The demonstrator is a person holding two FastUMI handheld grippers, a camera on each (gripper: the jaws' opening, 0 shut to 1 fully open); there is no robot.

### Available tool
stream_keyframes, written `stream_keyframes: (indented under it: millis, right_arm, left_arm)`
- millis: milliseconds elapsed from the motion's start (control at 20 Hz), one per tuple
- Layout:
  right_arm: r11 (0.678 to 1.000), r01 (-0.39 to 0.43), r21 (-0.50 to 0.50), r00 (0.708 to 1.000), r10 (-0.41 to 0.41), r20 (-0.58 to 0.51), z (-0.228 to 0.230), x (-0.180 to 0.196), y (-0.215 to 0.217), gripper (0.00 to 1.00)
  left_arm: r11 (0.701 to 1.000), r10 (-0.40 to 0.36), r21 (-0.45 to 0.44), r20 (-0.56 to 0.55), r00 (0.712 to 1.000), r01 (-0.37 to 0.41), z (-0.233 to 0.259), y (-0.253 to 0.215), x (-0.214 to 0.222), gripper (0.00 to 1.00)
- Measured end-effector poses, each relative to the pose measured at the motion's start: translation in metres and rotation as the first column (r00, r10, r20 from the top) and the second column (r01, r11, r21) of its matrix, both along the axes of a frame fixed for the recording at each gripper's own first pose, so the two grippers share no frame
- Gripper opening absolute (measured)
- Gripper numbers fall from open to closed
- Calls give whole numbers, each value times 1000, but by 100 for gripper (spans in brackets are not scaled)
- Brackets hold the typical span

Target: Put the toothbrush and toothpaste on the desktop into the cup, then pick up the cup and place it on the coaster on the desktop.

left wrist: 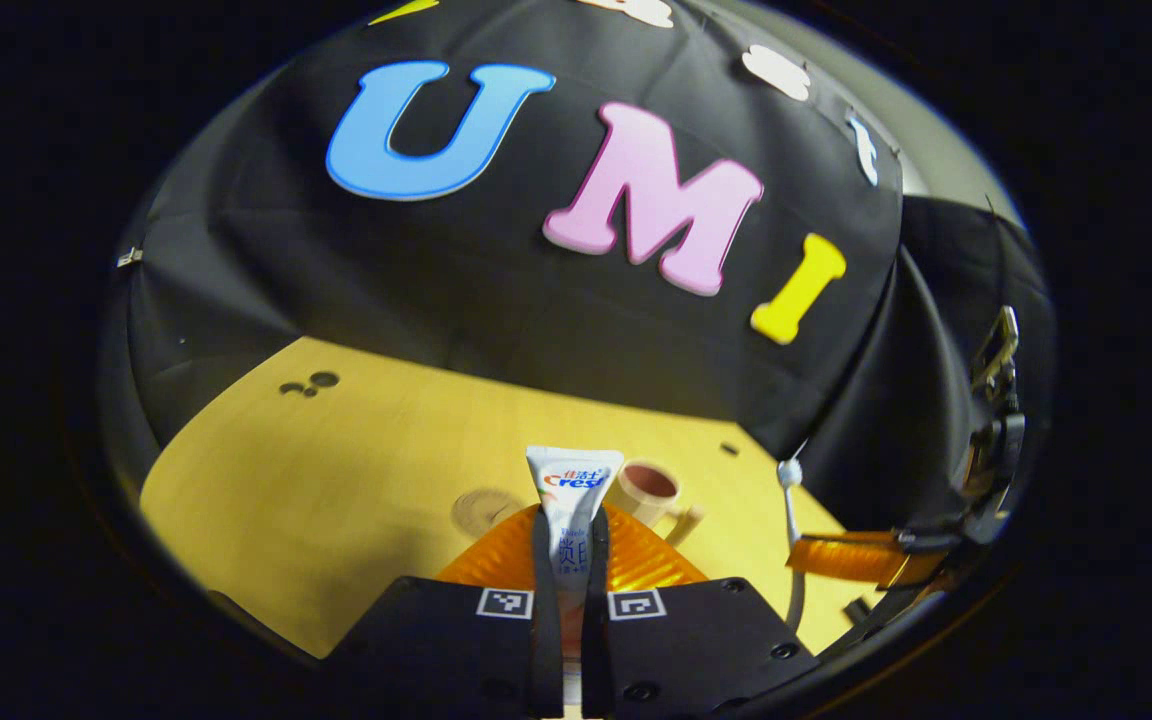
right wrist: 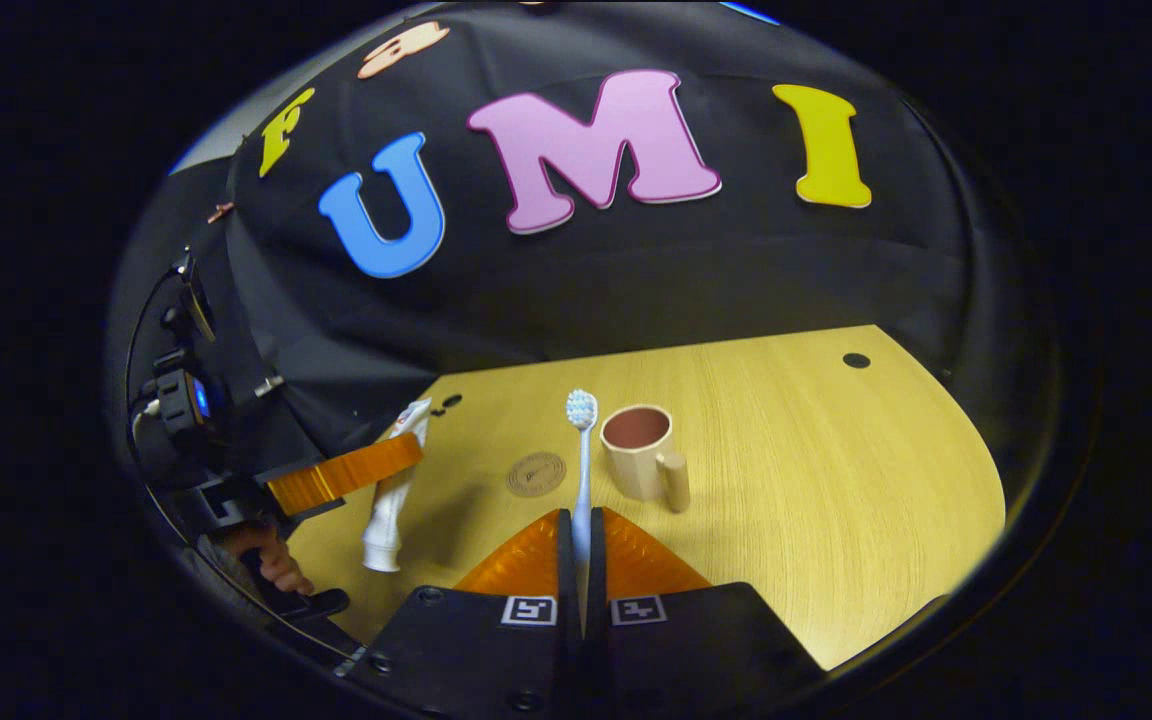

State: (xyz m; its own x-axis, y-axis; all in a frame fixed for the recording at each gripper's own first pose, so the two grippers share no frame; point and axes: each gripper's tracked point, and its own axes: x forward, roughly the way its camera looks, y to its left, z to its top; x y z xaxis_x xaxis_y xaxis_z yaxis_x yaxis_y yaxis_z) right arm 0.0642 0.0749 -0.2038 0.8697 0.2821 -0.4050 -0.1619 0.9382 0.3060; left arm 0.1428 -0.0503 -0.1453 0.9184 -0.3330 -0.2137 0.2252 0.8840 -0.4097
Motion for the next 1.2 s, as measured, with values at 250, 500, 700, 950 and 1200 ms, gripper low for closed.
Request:
stream_keyframes:
  millis: [250, 500, 700, 950, 1200]
  right_arm:
    - [1000, -9, 10, 999, 9, 51, 9, 12, -41, 5]
    - [1000, -4, 10, 999, 4, 44, -14, 13, -76, 5]
    - [999, 18, 48, 998, -20, 57, -24, 25, -92, 5]
    - [998, 25, 51, 994, -31, 106, -33, 53, -97, 5]
    - [996, 54, 76, 985, -65, 159, -35, 86, -98, 5]
  left_arm:
    - [997, 30, -75, 187, 982, -16, 48, -58, 73, 13]
    - [994, 48, -110, 302, 952, -15, 39, -104, 134, 13]
    - [994, 62, -102, 341, 938, -28, 0, -118, 159, 13]
    - [997, 71, -65, 366, 928, -51, -38, -126, 170, 13]
    - [996, 88, -51, 351, 932, -75, -71, -130, 168, 13]
